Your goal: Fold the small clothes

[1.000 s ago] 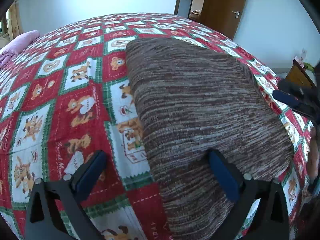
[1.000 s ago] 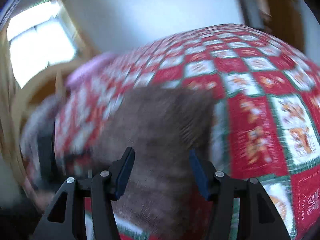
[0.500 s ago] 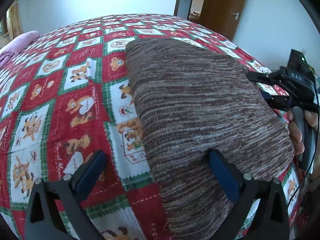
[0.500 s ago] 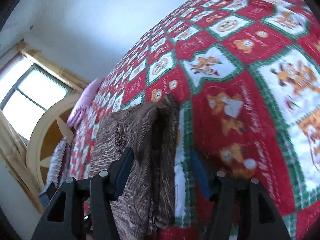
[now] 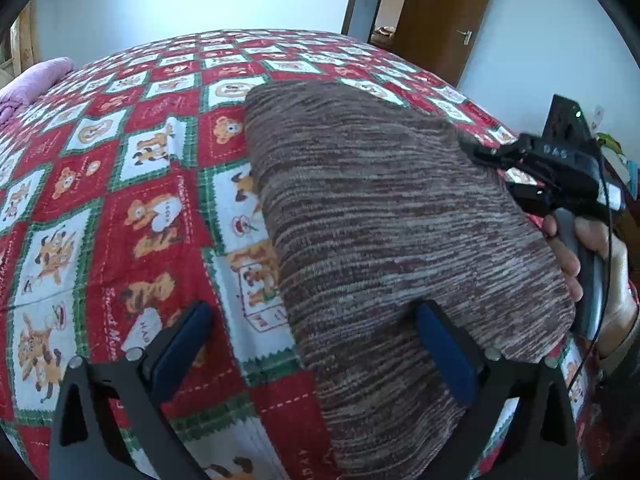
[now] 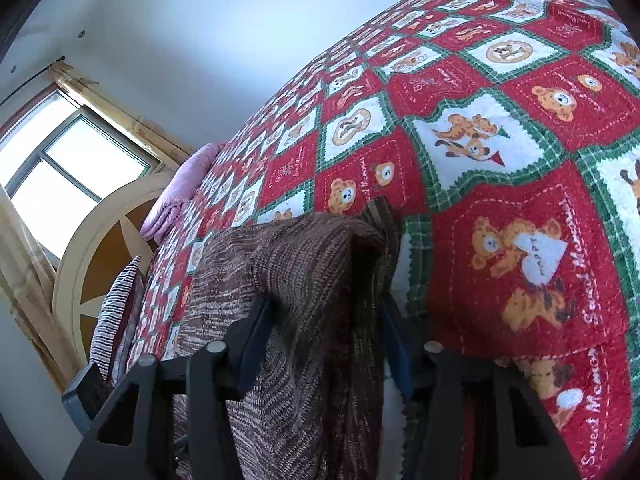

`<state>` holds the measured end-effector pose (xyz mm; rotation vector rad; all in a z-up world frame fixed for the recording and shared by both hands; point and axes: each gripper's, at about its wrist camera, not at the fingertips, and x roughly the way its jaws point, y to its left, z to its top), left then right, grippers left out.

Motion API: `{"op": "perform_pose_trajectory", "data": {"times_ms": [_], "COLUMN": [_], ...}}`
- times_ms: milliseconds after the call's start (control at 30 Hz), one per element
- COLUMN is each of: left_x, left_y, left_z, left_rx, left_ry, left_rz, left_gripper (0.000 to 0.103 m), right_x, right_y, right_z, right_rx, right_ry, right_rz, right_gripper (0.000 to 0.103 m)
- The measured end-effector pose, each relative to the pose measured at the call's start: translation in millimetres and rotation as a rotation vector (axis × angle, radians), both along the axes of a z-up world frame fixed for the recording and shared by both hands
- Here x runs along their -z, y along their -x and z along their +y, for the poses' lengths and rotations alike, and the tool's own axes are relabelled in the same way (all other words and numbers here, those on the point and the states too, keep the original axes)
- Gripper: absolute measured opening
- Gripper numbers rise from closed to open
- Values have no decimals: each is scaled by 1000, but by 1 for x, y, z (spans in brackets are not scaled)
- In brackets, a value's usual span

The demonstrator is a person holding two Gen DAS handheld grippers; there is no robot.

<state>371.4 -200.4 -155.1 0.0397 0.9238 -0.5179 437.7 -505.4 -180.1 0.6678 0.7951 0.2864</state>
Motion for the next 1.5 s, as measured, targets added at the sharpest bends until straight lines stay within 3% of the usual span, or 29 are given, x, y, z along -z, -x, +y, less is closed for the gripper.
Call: {"op": "perform_pose_trajectory", "data": {"times_ms": [67,167,200,300,367,400,500,967,1500], "left_x": [-1,-4,-4,-7,-10,-12,-21,-63,-86], "left_y": [0,3,4,10,13,15,18,71,122], "left_z": [2,1,-1,-11,-17,-18,-19,12,110], "left_rx": [5,29,39,84,91,95,96,126,11], "left_ry": [18,32,28,18,-14,-24,-46,-84,-105], "left_rz": [-3,-17,-22,-32,-44,-46,-47,-146,-188], "left_gripper": [98,84,72,51,42,29,16,13,13], "right_x": [1,6,8,7,5,3,-4,-48,-70], "right_y": [3,5,7,12,15,16,20,61,78], "right_z": [-2,-6,-8,-7,-3,-2,2,37,154], "right_rx": [0,-14,-13,-15,-7,-3,18,6,-161], "right_ry": [-3,-43,-57,-49,-27,-17,-6,-20,-35], "right_rz": [3,15,18,15,10,9,2,-57,-92], "right_gripper": [43,29,26,21,20,20,18,15,14]}}
